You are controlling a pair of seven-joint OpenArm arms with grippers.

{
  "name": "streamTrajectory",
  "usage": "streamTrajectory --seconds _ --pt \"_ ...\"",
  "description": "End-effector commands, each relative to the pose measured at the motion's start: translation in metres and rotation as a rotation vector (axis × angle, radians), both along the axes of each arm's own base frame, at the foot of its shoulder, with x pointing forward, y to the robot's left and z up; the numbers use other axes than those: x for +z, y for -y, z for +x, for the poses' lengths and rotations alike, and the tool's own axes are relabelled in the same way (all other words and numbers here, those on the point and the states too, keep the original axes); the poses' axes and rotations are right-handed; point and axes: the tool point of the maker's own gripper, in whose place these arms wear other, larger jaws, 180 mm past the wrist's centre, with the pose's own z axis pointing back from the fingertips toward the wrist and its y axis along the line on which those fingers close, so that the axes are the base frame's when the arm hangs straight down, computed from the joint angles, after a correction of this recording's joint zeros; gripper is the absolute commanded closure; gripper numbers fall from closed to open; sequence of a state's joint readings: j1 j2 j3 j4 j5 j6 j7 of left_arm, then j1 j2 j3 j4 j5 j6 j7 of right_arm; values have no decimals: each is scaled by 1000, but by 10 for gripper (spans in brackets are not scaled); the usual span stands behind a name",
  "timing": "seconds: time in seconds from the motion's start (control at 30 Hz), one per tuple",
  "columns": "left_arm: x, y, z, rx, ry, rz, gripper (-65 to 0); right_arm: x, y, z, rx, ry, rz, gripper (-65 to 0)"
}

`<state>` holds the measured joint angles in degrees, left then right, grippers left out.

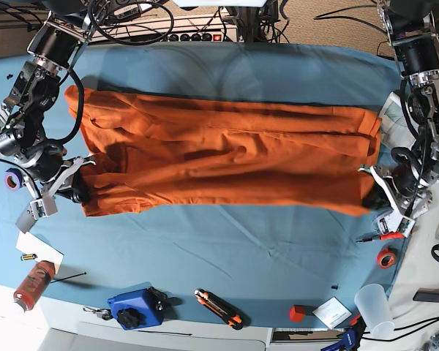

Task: Layout the t-shirt on the table in an organized manner, then fold the t-shirt properly
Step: 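Fold the orange shirt lengthwise in half with both grippers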

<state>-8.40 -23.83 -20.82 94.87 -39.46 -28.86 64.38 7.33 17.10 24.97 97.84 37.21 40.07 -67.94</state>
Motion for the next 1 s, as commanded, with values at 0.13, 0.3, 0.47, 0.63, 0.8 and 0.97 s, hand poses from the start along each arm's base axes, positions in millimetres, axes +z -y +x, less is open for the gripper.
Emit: streamTrajectory --seconds 0.13,0.3,0.47,0.63,0.8,0.97 --pt "-2 8 -15 -30 -63 -63 0 6 -2 -3 19 8 16 0" --pt "-32 6 -44 -8 -166 -68 0 -17 -9 -25 41 -69 57 0" --pt "-43 6 -57 -6 -204 -68 0 -33 -13 -45 50 -125 87 0" --pt "-41 6 -54 -4 -189 -67 0 -18 -5 -50 28 -87 185 0" --pt "-47 -6 -54 46 -212 -13 0 -9 25 -56 -64 -59 185 0" --pt "-49 -14 -52 85 -212 10 0 -7 36 -59 -97 -55 182 0"
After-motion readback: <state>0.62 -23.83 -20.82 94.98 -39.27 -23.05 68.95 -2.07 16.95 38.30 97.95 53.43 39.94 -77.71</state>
